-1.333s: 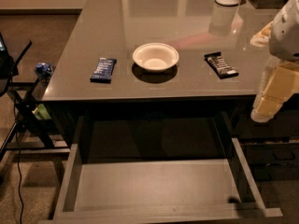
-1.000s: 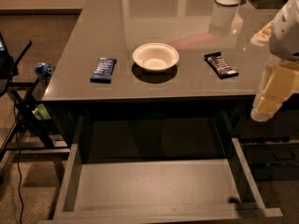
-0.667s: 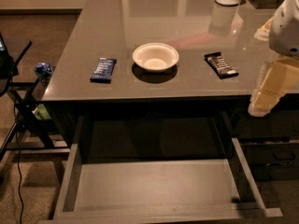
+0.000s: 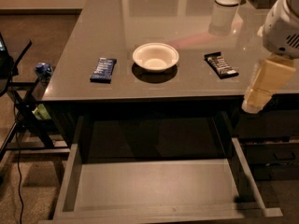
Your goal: Place rxbar chocolate into top drawer
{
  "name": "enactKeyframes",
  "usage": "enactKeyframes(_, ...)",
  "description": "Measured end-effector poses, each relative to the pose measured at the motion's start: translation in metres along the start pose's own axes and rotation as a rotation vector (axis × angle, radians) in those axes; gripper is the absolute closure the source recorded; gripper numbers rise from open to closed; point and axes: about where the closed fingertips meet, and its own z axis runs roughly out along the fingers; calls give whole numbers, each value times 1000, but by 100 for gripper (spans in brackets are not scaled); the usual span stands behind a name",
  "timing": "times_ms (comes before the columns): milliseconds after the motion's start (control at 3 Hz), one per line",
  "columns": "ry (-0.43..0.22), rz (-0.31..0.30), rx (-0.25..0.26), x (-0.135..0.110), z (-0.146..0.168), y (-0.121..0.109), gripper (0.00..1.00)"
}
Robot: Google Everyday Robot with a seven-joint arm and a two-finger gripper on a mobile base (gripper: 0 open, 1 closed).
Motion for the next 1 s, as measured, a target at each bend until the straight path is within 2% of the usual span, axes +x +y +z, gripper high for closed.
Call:
enactKeyframes(333,-8,48,-24,-6,13,-6,0)
enactKeyframes(667,-1,138,-49,-16,37,-20,0)
enactKeyframes(1000,-4,188,-80,-26,57,-25,0)
